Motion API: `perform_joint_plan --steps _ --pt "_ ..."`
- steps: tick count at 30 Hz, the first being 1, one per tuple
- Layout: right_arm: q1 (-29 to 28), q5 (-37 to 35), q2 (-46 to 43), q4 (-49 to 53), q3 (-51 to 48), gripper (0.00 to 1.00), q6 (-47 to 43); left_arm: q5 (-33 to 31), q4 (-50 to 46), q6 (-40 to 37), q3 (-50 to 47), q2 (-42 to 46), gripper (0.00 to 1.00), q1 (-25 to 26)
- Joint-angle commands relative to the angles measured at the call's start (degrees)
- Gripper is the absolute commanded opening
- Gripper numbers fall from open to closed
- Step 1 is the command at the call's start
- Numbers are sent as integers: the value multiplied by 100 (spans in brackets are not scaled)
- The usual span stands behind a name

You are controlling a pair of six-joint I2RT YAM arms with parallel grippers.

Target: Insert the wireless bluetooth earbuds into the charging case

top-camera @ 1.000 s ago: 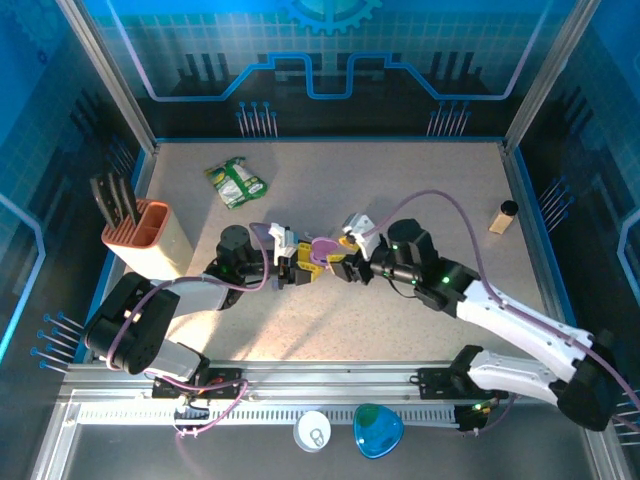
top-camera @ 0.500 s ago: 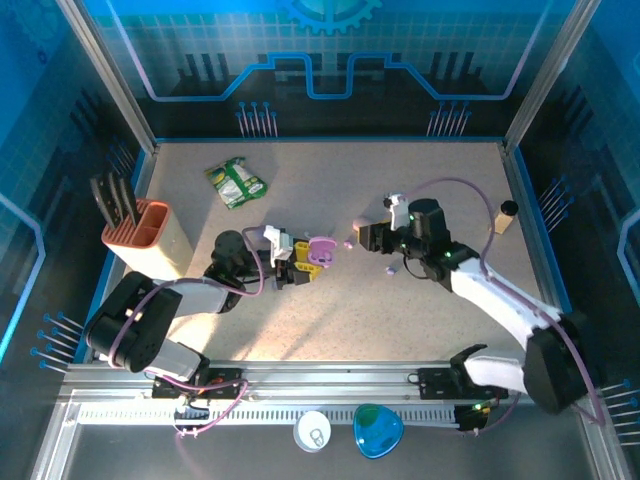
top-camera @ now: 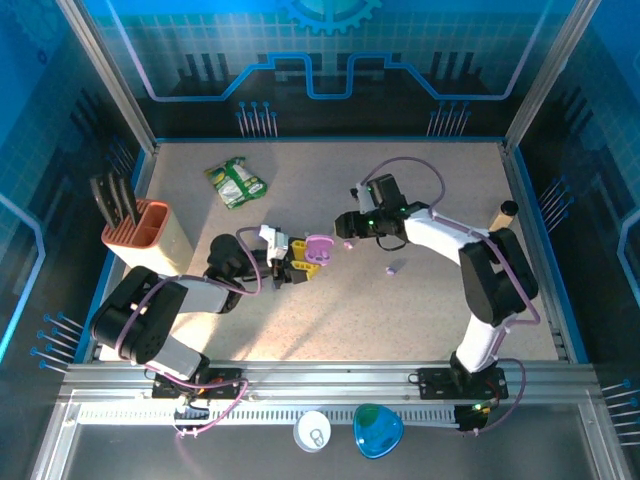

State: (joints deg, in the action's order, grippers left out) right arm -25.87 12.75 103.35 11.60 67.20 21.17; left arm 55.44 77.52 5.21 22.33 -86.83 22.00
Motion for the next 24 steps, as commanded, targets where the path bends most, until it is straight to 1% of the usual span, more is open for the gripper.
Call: perform_joint_plan --steps 1,6,12,18,24 --pt "-72 184 388 475 405 61 -275 217 273 79 -81 7 37 -47" --pt "-76 364 924 790 857 63 -489 247 273 91 -53 -40 37 -55" --pt "-75 325 1317 950 1118 64 -703 287 273 108 -37 -28 37 -84" --pt "-68 570 1589 1218 1318 65 -891 342 271 148 -8 -49 37 -108" --pt "-8 710 1562 1352 1253 61 -961 364 273 195 20 -85 37 -108"
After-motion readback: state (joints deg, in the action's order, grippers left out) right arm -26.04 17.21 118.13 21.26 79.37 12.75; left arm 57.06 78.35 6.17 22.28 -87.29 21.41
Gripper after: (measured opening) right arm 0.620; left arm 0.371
